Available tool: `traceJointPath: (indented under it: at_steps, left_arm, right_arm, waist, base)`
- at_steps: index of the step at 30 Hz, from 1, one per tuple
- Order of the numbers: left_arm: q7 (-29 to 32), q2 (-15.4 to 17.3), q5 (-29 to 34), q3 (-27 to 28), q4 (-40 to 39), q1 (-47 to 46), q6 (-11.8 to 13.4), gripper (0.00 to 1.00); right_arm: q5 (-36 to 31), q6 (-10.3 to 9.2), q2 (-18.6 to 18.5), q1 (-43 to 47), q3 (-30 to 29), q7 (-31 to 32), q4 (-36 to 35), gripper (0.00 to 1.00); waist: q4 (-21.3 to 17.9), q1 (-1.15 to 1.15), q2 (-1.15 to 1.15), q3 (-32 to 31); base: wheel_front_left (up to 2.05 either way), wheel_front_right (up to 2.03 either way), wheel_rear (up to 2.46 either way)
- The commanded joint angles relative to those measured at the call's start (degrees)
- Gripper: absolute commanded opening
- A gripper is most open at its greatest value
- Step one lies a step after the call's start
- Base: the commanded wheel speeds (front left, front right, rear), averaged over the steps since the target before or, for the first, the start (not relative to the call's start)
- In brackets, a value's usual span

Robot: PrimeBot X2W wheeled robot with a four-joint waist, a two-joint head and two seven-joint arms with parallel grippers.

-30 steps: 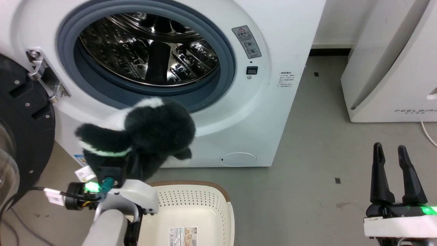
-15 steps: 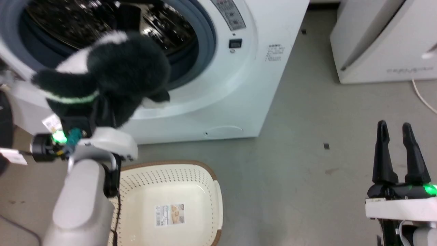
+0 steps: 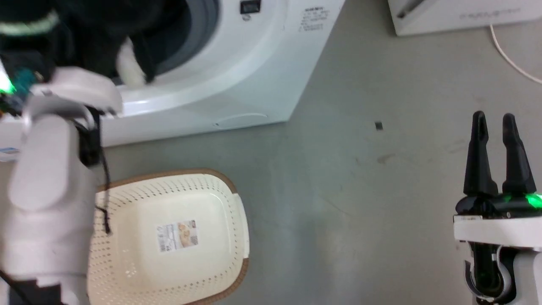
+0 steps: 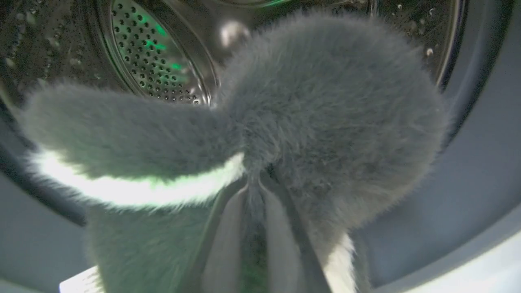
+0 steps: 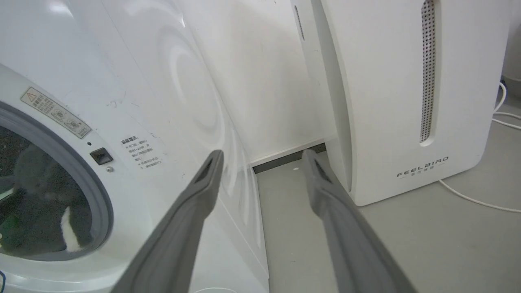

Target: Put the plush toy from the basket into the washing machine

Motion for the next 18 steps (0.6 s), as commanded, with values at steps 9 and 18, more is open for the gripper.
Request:
traceJointPath:
  at_steps: [9,18]
  left_arm:
    - [-0.34,5.51,1.37,2.07,4.89,-13.09,-0.19,0.00]
    - [-0.34,10.07,1.77,2.80,8.97,-23.58,-0.32,0.00]
  right_arm:
    - [2.36,-0.04,-0.06,-3.70,1.06,-0.24,-0.52,1.00]
    - [3.62,-0.04,-0.06,-6.16,1.12,-0.24,-1.00,1.00]
  waist:
    - [-6.07,-0.01,0.00,9.55]
    - [-8.05,-0.01,0.00,14.48]
  base:
    - [0.00,0.00,0.00]
    - [0.00,0.00,0.00]
